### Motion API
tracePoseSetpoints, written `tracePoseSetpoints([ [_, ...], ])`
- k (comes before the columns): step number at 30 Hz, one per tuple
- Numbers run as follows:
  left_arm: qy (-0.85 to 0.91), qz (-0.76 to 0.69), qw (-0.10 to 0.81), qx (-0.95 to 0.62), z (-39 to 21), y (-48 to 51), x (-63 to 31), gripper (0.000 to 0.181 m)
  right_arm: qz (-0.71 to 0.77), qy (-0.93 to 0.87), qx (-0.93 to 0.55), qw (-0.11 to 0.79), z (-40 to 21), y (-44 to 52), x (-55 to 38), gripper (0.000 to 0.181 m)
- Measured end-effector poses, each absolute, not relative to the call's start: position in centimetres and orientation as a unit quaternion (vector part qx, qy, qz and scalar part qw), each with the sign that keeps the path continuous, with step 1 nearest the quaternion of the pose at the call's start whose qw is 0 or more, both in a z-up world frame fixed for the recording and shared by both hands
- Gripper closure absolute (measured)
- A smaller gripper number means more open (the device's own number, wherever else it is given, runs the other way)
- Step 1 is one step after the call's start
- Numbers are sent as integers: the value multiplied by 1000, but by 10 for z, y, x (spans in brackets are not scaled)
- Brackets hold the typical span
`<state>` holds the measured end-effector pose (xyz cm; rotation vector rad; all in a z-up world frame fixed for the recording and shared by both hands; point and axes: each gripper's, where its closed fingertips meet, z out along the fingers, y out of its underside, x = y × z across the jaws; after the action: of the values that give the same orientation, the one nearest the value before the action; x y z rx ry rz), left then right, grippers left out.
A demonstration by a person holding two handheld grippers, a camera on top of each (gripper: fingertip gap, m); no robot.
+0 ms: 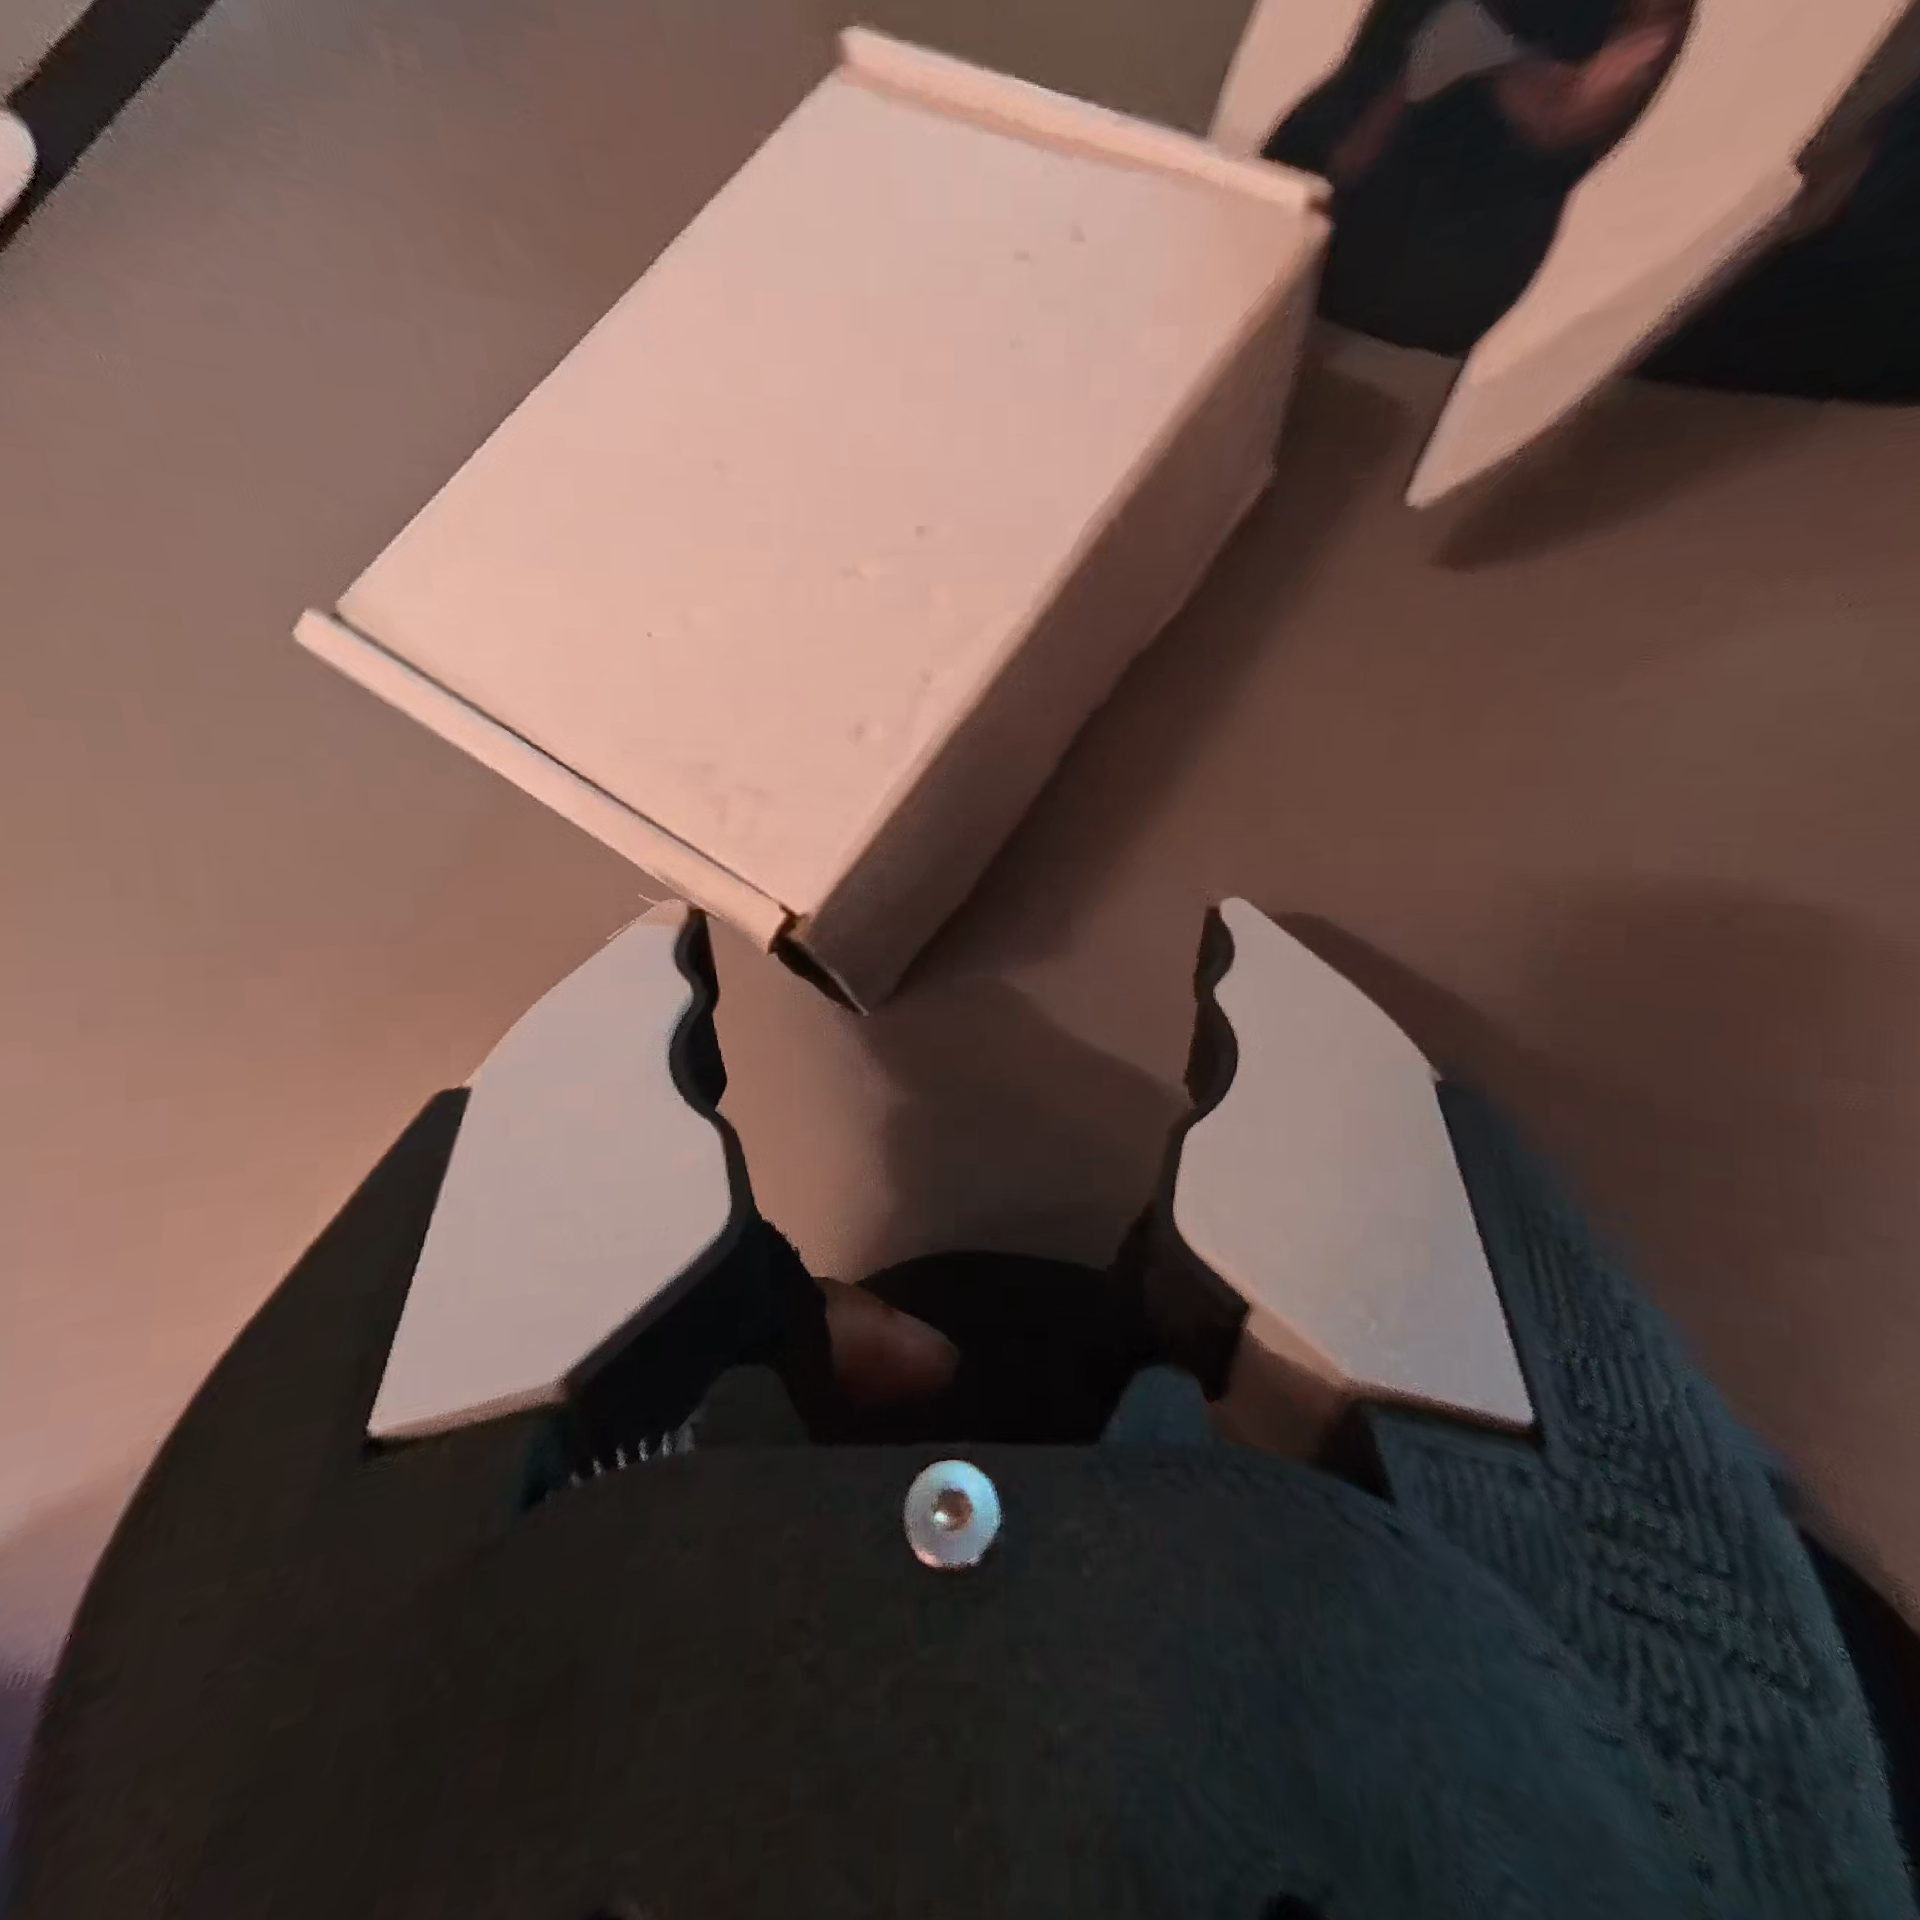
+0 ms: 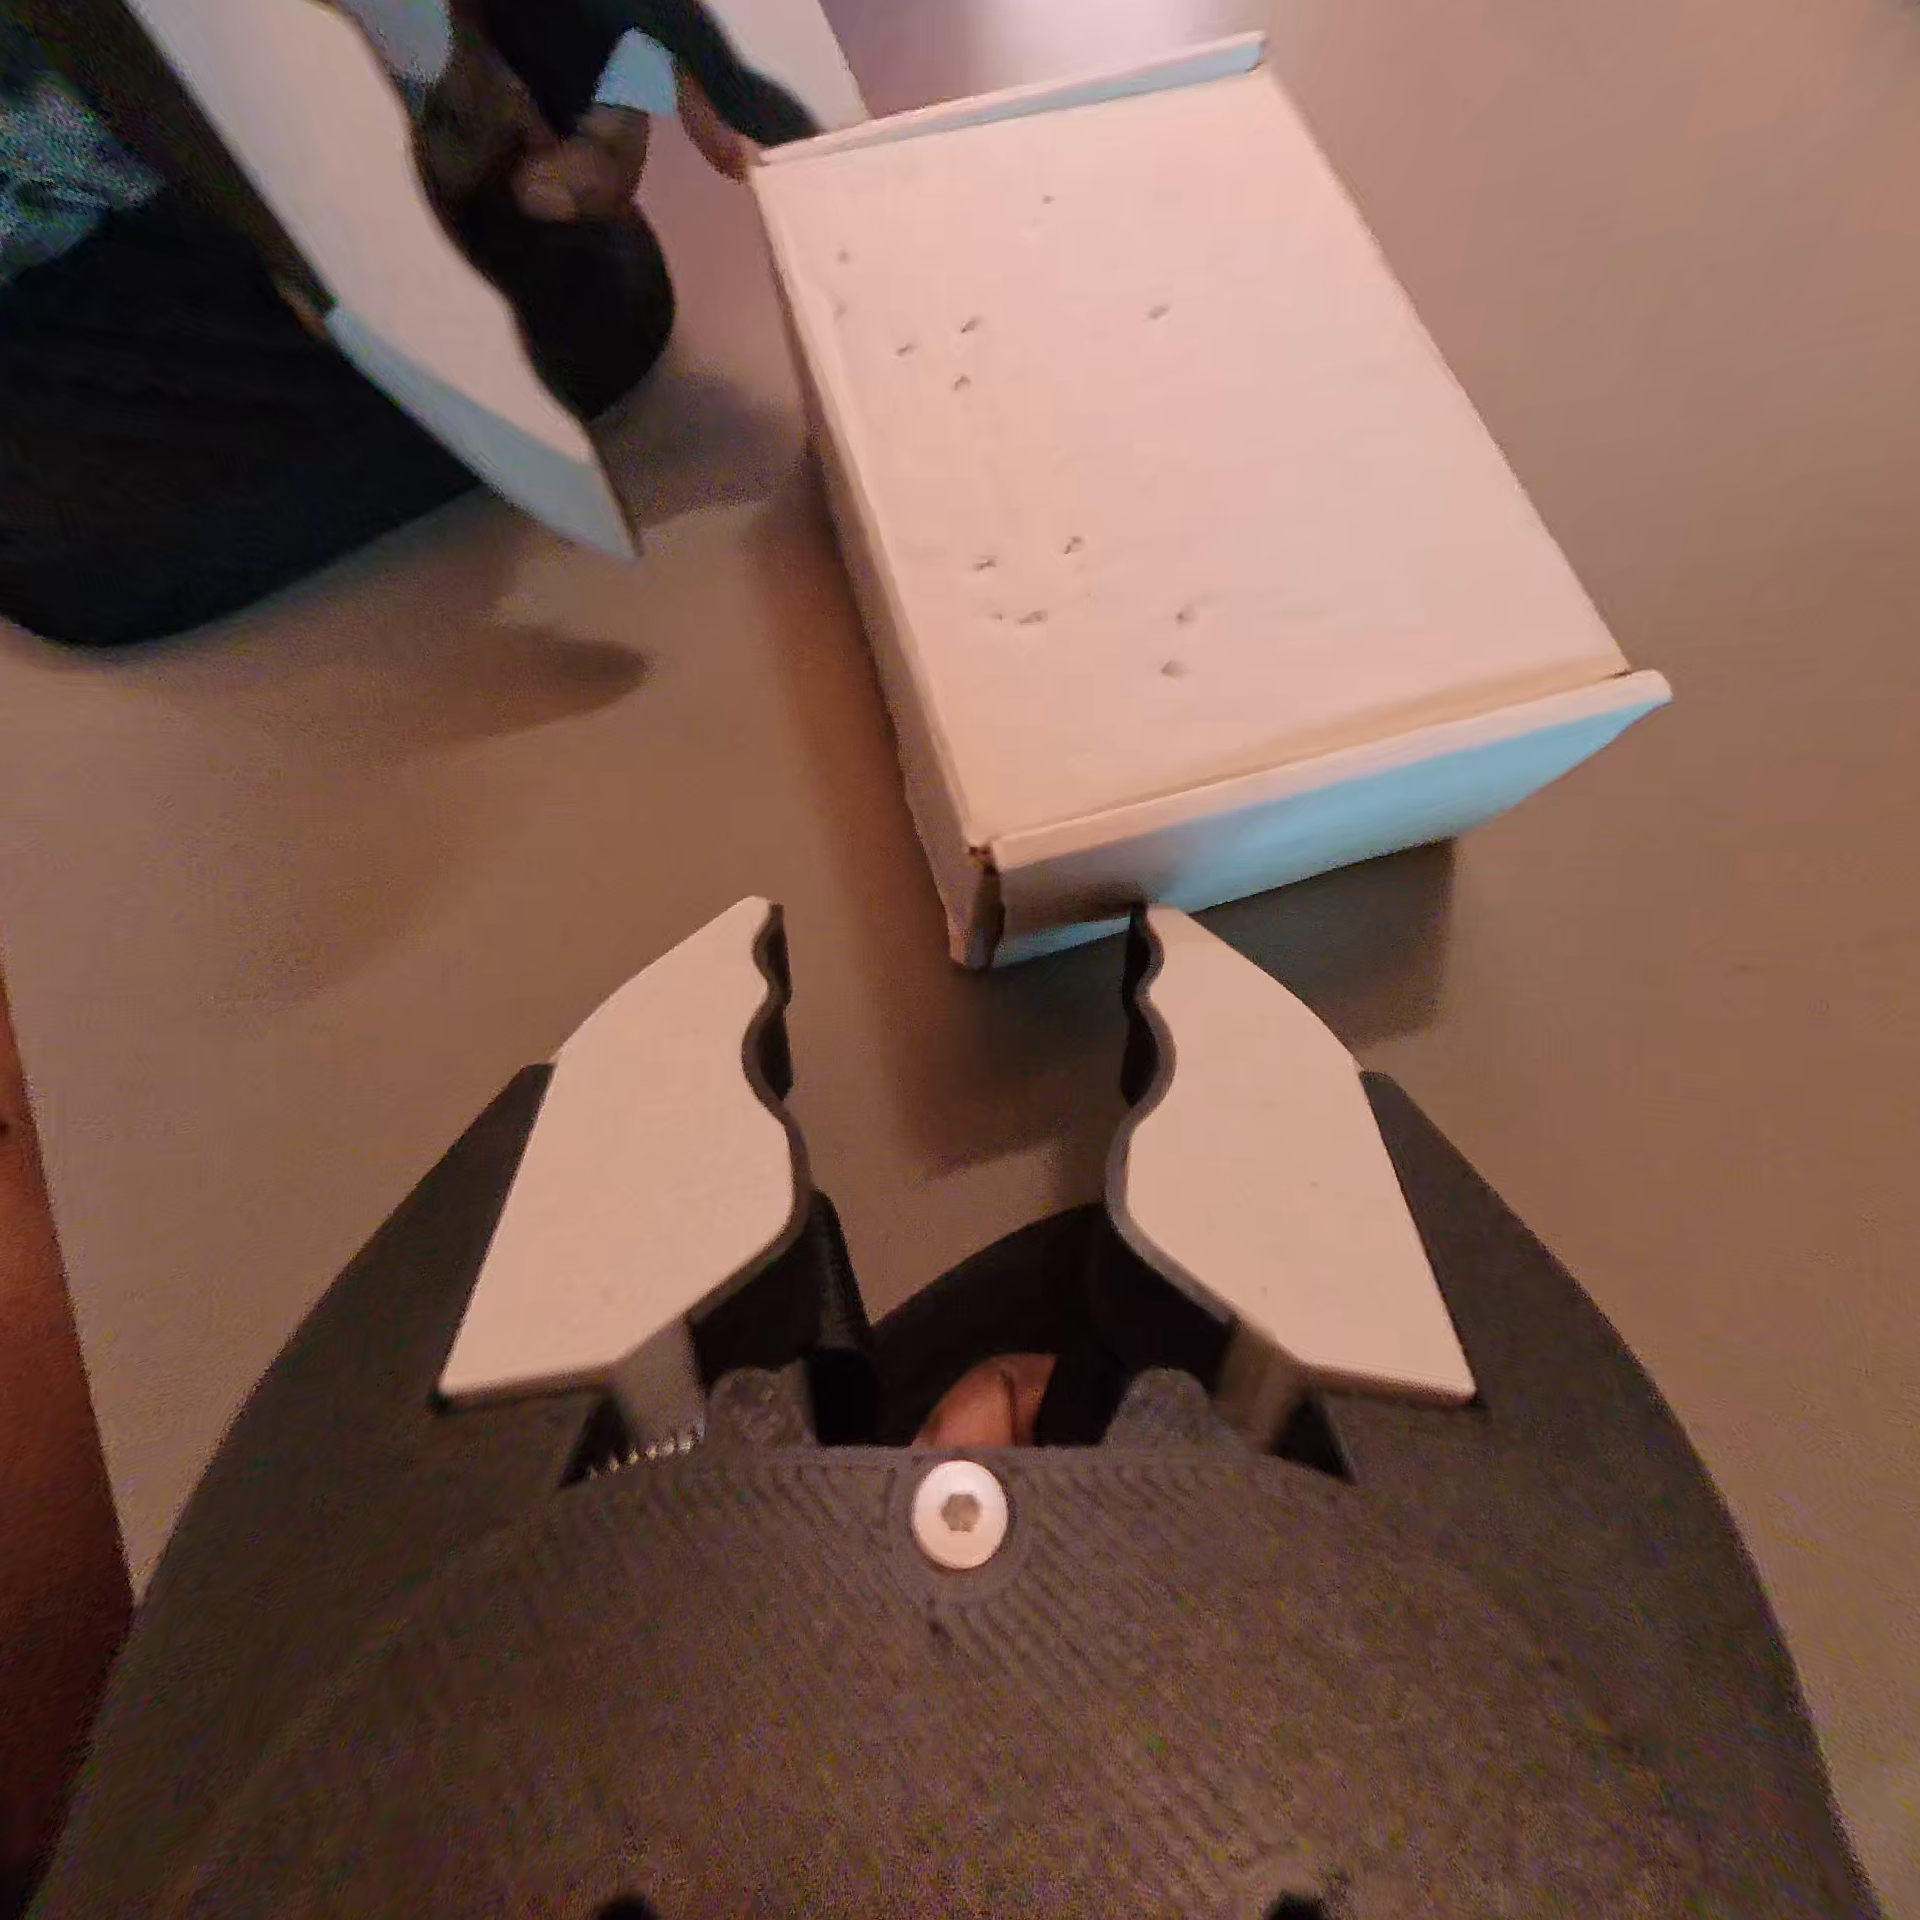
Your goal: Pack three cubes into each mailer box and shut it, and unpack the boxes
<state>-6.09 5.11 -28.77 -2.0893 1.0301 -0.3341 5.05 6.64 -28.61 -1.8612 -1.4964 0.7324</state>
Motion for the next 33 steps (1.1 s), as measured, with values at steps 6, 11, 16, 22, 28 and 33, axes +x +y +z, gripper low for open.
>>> tracePoseSetpoints([
  [6, 449, -106, 441, -770, -273, 49, -54, 91, 344, -508, -686, 391, -252, 76, 56, 123],
  [11, 458, -96, 509, -722, -252, 50, -48, 109, 365, -465, -662, 460, -228, 86, 64, 123],
  [16, 439, -114, 546, -704, -236, 50, -47, 122, 363, -457, -660, 473, -225, 88, 66, 123],
  [22, 439, -124, 529, -716, -242, 48, -49, 133, 353, -447, -666, 482, -225, 92, 69, 140],
  [28, 455, -167, 521, -703, -238, 34, -48, 140, 349, -467, -658, 477, -225, 87, 75, 151],
  [33, 474, -217, 484, -702, -242, 18, -44, 141, 368, -506, -639, 448, -227, 77, 82, 155],
])
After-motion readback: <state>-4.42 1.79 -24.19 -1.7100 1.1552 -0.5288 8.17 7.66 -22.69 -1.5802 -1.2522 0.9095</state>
